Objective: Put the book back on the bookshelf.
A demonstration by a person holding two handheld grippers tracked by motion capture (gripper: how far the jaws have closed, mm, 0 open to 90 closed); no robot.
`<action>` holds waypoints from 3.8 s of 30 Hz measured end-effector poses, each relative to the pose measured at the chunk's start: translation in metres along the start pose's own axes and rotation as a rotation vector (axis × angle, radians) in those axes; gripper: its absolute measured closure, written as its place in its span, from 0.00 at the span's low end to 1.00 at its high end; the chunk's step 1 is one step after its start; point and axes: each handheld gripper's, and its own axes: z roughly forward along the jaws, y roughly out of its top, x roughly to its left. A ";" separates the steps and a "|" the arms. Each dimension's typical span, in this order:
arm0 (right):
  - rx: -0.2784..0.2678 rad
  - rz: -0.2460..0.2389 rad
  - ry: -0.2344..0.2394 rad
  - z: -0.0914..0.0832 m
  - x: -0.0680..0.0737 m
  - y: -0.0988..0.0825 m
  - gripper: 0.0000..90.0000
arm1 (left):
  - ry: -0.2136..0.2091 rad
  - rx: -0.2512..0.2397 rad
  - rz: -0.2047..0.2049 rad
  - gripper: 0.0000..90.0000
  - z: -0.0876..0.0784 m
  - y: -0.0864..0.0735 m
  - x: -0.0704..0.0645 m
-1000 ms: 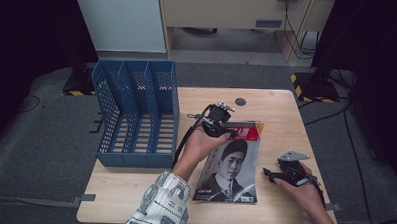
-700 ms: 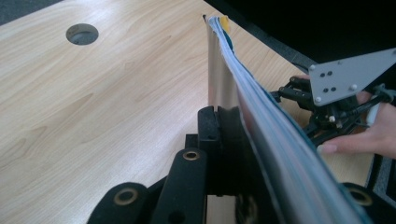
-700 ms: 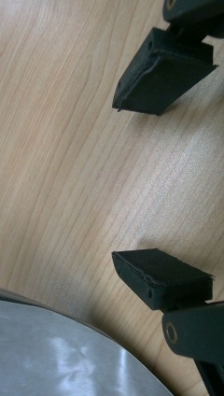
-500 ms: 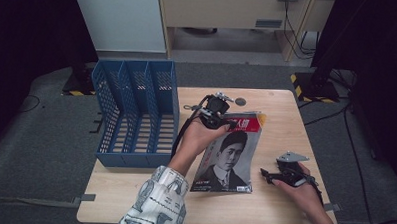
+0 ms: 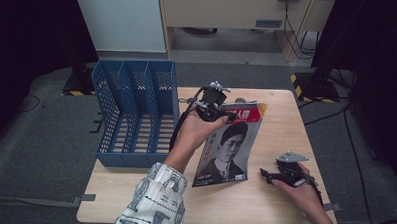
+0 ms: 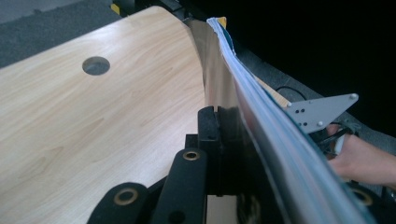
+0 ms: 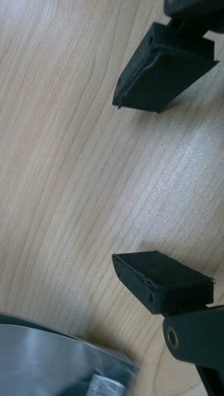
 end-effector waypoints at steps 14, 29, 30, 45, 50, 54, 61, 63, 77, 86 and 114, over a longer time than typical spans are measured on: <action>0.002 -0.003 0.000 0.000 0.000 0.000 0.23 | 0.014 -0.041 -0.021 0.96 -0.022 0.010 0.003; -0.005 0.000 -0.002 0.000 0.000 -0.001 0.23 | -0.046 -0.072 -0.118 0.96 -0.031 0.006 0.014; -0.005 0.000 -0.002 0.000 0.000 -0.001 0.23 | -0.055 -0.077 -0.127 0.96 -0.031 0.005 0.015; -0.008 0.002 -0.003 0.000 0.001 -0.001 0.23 | -0.104 -0.156 -0.199 0.96 -0.054 -0.004 0.024; -0.008 0.000 -0.003 0.000 0.001 -0.001 0.23 | -0.095 -0.169 -0.213 0.96 -0.065 -0.008 0.029; -0.009 0.001 -0.003 0.000 0.001 -0.001 0.23 | -0.084 -0.178 -0.213 0.96 -0.073 -0.011 0.030; -0.009 0.003 -0.003 0.000 0.001 -0.001 0.23 | -0.068 -0.203 -0.216 0.96 -0.092 -0.016 0.031; -0.009 0.004 -0.004 0.000 0.001 -0.001 0.23 | -0.061 -0.204 -0.214 0.96 -0.097 -0.017 0.031; -0.009 0.004 -0.004 0.000 0.002 -0.001 0.23 | 0.000 -0.244 -0.233 0.96 -0.135 -0.027 0.043; -0.009 0.005 -0.004 0.000 0.002 -0.001 0.23 | 0.048 -0.279 -0.246 0.96 -0.169 -0.032 0.052; -0.015 0.006 -0.007 0.000 0.002 -0.002 0.23 | 0.133 -0.332 -0.318 0.96 -0.218 -0.052 0.085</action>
